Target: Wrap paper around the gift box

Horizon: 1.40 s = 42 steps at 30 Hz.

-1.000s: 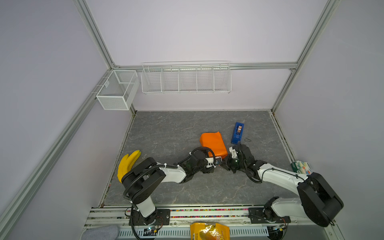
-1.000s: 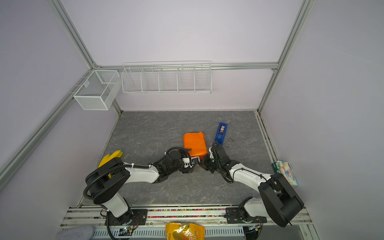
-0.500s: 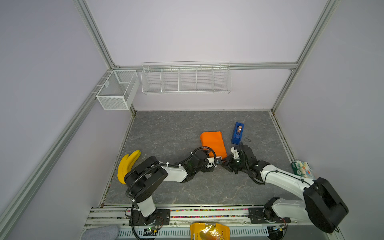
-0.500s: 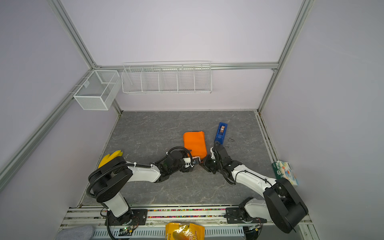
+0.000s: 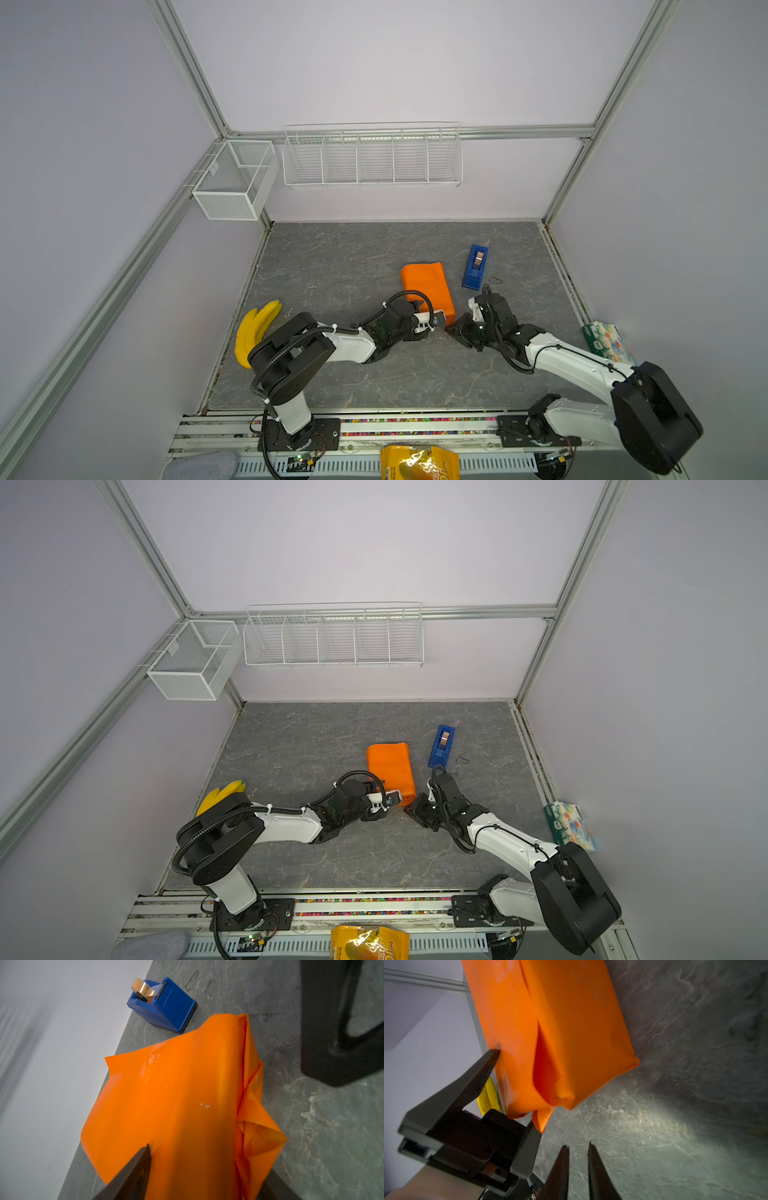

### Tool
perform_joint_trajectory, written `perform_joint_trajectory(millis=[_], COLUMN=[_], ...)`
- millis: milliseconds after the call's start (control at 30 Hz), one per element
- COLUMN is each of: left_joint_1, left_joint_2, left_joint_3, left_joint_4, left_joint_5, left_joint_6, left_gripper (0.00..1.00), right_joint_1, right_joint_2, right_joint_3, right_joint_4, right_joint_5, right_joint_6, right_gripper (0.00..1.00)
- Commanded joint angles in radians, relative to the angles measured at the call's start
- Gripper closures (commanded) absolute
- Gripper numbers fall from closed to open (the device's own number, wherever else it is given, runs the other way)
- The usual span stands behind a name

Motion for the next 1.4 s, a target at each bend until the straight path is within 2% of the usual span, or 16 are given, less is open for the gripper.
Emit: perform_joint_trajectory(millis=[0, 333, 1100, 1367], left_joint_1=[0.006, 0.012, 0.017, 0.017], left_joint_2=[-0.001, -0.018, -0.034, -0.038], left_joint_3=[0.017, 0.025, 0.028, 0.029], left_joint_4=[-0.068, -0.115, -0.159, -0.173], left_joint_5=[0.025, 0.055, 0.07, 0.069], left_joint_6=[-0.011, -0.023, -0.054, -0.062], left_gripper=[0.33, 0.42, 0.66, 0.67], right_joint_1=[-0.001, 0.007, -0.005, -0.005], right_joint_2=[0.049, 0.165, 0.089, 0.057], right_joint_3=[-0.012, 0.039, 0.085, 0.121], right_joint_4=[0.1, 0.26, 0.159, 0.139], right_joint_5=[-0.044, -0.088, -0.042, -0.036], right_joint_6=[0.004, 0.044, 0.001, -0.034], right_gripper=[0.84, 0.91, 0.93, 0.93])
